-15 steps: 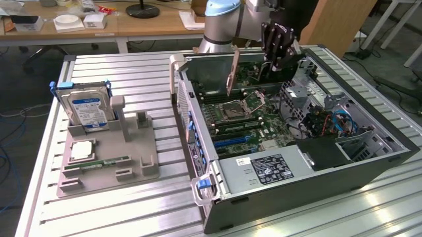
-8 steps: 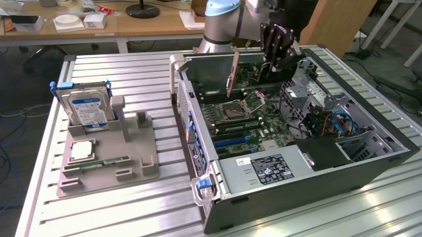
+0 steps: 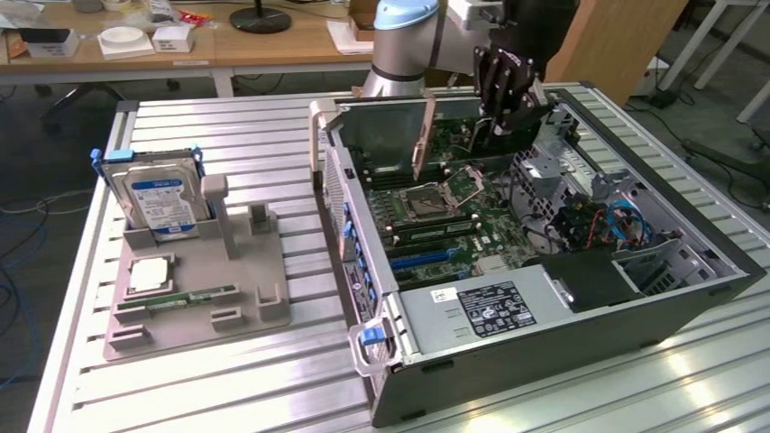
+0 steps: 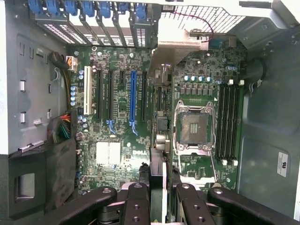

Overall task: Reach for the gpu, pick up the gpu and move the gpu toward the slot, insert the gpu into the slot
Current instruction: 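Insert the gpu into the slot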

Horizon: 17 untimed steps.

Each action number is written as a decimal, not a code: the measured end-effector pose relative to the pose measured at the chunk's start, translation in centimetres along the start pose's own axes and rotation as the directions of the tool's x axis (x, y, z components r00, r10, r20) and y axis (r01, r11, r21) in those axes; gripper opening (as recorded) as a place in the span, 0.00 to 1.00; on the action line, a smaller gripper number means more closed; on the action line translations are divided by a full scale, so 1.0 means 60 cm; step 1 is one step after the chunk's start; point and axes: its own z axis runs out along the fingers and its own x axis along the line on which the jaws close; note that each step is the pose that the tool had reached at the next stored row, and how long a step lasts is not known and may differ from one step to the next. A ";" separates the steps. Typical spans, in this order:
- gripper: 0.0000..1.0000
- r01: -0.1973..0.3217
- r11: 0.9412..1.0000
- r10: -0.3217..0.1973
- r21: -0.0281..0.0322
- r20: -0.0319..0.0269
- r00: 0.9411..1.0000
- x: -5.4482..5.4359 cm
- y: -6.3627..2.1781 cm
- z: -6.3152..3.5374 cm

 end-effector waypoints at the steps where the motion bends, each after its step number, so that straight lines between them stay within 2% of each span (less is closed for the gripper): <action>1: 0.27 0.000 1.000 0.000 0.000 0.000 1.000 0.000 0.000 0.002; 17: 0.27 0.000 1.000 0.000 0.000 0.001 1.000 0.000 0.000 0.024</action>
